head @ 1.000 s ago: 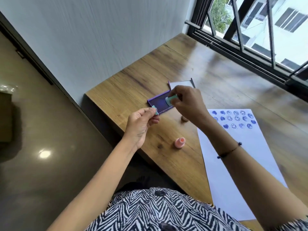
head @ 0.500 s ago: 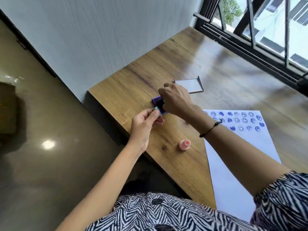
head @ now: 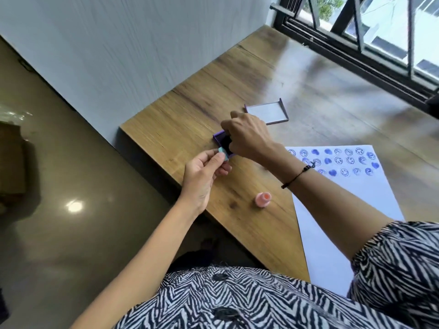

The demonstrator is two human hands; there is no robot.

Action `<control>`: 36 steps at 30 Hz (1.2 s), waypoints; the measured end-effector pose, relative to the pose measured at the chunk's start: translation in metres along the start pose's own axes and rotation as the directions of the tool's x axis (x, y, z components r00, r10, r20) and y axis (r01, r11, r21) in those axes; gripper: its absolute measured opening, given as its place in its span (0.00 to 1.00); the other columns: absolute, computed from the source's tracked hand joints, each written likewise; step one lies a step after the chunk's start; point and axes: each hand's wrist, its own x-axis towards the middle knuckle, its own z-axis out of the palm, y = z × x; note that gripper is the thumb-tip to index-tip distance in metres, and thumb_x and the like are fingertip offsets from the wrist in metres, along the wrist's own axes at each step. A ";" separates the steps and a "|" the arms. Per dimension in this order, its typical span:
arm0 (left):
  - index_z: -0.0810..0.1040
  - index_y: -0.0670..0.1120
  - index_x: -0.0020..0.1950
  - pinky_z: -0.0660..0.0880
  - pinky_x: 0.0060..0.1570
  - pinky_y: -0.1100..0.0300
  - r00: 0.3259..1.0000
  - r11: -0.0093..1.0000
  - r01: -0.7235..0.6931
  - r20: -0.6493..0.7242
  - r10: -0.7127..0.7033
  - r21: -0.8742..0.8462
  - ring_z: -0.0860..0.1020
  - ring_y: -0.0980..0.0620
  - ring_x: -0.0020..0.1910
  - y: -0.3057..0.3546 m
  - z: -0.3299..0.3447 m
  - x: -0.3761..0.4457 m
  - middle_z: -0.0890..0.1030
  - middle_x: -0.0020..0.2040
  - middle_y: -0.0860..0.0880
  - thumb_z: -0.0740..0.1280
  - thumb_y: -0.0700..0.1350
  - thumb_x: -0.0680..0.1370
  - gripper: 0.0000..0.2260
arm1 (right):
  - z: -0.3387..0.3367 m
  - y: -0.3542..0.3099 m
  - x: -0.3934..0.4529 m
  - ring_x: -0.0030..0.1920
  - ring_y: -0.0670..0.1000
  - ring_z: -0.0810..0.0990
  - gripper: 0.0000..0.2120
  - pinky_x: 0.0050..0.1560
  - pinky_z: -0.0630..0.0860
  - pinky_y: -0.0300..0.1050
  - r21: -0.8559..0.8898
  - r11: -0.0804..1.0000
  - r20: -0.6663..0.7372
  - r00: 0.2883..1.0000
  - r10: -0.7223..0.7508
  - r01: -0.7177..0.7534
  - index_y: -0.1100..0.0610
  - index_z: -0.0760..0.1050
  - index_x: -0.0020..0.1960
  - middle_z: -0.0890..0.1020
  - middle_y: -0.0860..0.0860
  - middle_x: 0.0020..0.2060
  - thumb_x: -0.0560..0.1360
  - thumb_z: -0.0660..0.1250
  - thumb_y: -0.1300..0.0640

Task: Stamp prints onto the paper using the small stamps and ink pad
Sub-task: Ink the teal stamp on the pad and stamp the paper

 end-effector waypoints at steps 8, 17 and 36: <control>0.77 0.45 0.46 0.76 0.36 0.66 0.996 0.991 -0.072 0.060 0.066 0.110 0.77 0.54 0.35 0.001 0.005 -0.009 0.78 0.39 0.46 0.62 0.39 0.76 0.04 | -0.023 0.010 -0.009 0.44 0.55 0.78 0.08 0.38 0.66 0.39 0.289 0.952 -0.044 0.992 0.122 -0.104 0.62 0.79 0.45 0.82 0.58 0.43 0.68 0.63 0.67; 0.75 0.47 0.46 0.76 0.37 0.65 0.933 0.994 -0.067 0.359 0.033 0.082 0.80 0.53 0.37 -0.008 0.055 -0.065 0.83 0.37 0.51 0.62 0.46 0.73 0.05 | -0.045 0.057 -0.139 0.32 0.46 0.74 0.09 0.32 0.71 0.37 0.650 0.661 -0.115 0.811 0.574 -0.375 0.57 0.81 0.44 0.78 0.53 0.35 0.66 0.69 0.67; 0.69 0.36 0.56 0.67 0.49 0.53 0.673 0.430 -0.660 0.739 -0.025 0.616 0.75 0.40 0.51 -0.057 0.074 -0.084 0.77 0.50 0.36 0.62 0.43 0.76 0.13 | -0.004 0.053 -0.160 0.44 0.60 0.77 0.08 0.46 0.74 0.53 0.322 0.864 -0.056 0.903 0.425 -0.387 0.63 0.79 0.47 0.79 0.60 0.44 0.69 0.65 0.67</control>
